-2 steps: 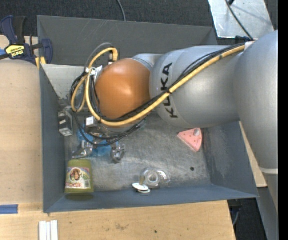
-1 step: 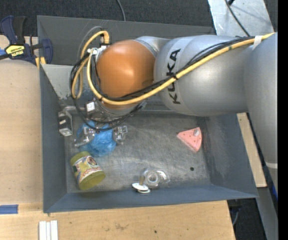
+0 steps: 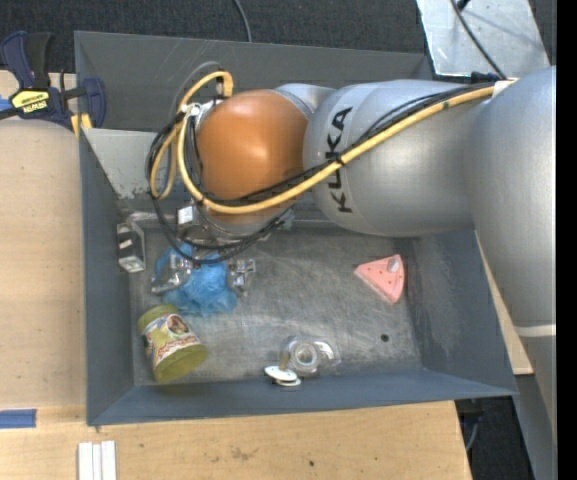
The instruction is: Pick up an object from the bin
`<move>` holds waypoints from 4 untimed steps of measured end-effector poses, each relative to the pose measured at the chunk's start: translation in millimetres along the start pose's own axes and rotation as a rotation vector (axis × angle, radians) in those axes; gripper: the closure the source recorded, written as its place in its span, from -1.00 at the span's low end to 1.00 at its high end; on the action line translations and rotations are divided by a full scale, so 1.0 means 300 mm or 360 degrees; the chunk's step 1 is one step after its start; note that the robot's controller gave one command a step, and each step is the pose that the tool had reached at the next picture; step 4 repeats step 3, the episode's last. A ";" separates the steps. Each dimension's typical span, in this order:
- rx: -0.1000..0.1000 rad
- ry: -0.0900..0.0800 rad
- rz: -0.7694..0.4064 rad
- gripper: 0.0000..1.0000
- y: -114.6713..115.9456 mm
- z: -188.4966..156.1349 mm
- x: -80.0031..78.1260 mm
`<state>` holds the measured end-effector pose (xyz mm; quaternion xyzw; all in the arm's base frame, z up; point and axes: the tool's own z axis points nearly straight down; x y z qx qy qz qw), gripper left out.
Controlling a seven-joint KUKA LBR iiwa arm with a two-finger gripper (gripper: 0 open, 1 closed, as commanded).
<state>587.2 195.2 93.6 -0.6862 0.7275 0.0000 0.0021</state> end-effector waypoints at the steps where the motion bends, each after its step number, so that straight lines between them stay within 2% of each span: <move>1: -0.0002 0.0000 0.0022 -1.00 0.002 0.019 0.010; 2: 0.0000 0.0000 -0.0272 -1.00 0.010 0.056 -0.007; 3: -0.0006 0.0000 -0.0630 1.00 -0.021 -0.008 0.068; 4: -0.0006 0.0000 -0.0630 1.00 -0.021 -0.008 0.068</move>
Offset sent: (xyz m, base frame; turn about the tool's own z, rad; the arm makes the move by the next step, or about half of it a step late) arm -0.0051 0.0082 -0.0236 -0.2138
